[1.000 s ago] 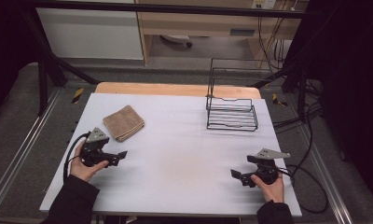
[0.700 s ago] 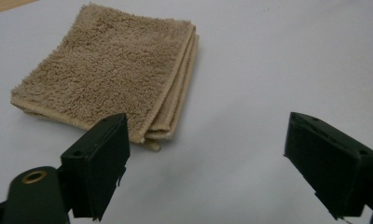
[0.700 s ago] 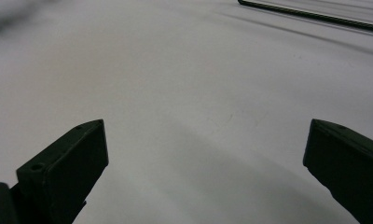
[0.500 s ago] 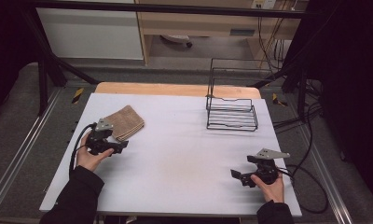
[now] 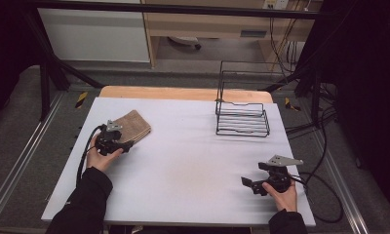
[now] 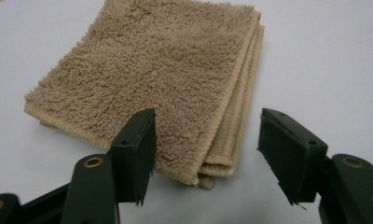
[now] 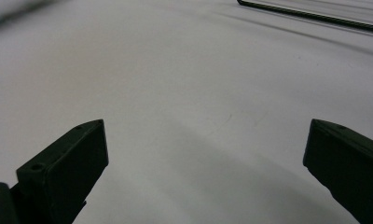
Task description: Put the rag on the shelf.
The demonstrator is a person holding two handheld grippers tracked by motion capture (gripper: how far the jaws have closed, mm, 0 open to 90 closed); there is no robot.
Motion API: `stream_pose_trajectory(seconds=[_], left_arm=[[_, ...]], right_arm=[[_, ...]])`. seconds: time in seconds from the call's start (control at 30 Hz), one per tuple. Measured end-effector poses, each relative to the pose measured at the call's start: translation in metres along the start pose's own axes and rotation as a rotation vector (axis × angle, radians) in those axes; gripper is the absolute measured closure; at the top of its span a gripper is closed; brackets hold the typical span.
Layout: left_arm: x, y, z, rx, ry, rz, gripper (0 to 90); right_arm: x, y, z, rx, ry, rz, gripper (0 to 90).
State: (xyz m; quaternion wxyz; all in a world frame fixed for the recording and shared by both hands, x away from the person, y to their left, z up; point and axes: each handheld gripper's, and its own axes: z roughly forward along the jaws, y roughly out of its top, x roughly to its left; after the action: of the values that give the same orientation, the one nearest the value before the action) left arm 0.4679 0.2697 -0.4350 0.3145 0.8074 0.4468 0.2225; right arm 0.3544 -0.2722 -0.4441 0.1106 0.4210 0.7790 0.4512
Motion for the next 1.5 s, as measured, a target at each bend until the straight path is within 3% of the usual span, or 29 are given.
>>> stream_pose_trajectory(seconds=[0.47,0.63,0.9,1.13,1.3,1.5], left_arm=[[0.002,-0.002,0.012,0.02,0.013,0.023,47.3],[0.001,0.005,0.014,0.072,0.018,0.052,51.0],[0.003,0.005,0.014,0.07,0.015,0.05,57.6],[0.007,0.005,0.014,0.069,0.039,0.048,73.0],[0.007,0.005,0.013,0.066,0.044,0.05,75.9],[0.013,0.005,0.011,0.053,0.014,0.009,78.7]], right_arm=[[0.0,0.0,0.0,-0.001,0.001,0.001,0.5],[0.0,0.0,0.0,-0.002,0.002,0.0,0.5],[0.0,0.0,0.0,-0.001,0.003,0.0,0.5],[0.0,0.0,0.0,0.0,0.004,0.003,0.6],[0.0,0.0,0.0,-0.001,0.002,0.002,0.6],[0.0,0.0,0.0,0.0,0.001,0.003,0.6]])
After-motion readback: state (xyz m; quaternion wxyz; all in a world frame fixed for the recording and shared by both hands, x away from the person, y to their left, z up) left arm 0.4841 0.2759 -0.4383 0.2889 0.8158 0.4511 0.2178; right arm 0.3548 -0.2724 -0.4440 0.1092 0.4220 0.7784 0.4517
